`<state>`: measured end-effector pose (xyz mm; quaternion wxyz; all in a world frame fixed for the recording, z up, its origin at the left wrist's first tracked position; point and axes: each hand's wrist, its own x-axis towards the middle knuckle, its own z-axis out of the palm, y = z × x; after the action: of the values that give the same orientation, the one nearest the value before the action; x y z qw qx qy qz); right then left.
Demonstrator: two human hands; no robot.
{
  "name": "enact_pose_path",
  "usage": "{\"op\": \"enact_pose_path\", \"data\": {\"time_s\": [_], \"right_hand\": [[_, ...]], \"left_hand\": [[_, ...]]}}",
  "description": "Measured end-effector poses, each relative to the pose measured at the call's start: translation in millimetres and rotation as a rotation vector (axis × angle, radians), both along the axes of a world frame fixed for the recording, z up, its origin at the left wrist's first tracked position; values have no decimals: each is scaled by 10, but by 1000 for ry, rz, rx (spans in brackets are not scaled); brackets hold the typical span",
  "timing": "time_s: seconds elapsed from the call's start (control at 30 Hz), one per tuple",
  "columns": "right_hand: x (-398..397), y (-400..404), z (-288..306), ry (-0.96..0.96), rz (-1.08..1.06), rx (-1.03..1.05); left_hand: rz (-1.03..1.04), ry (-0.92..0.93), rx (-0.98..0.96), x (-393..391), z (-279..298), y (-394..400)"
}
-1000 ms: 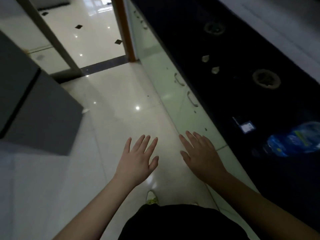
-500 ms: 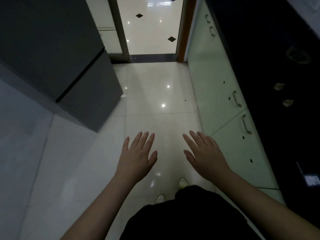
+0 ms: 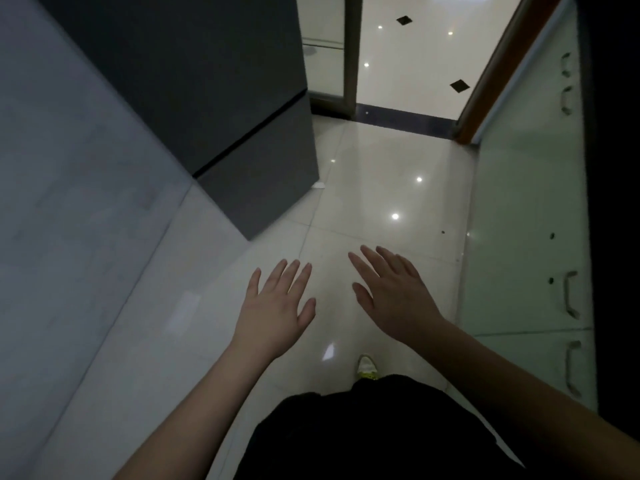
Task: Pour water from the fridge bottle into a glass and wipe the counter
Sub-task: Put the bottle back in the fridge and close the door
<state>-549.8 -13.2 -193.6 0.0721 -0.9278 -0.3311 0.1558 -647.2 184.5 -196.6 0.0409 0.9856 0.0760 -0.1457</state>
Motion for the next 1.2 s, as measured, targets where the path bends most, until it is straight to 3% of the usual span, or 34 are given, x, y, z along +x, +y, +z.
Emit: {"op": "enact_pose_path", "data": {"time_s": [0.53, 0.83, 1.2], "right_hand": [[725, 1496, 32, -68, 390, -10], [733, 2895, 196, -149, 464, 27], [1106, 3658, 235, -202, 518, 45]], "left_hand": [[343, -49, 35, 53, 12, 1239], [341, -97, 76, 70, 152, 2406], [340, -117, 115, 394, 122, 3009]]}}
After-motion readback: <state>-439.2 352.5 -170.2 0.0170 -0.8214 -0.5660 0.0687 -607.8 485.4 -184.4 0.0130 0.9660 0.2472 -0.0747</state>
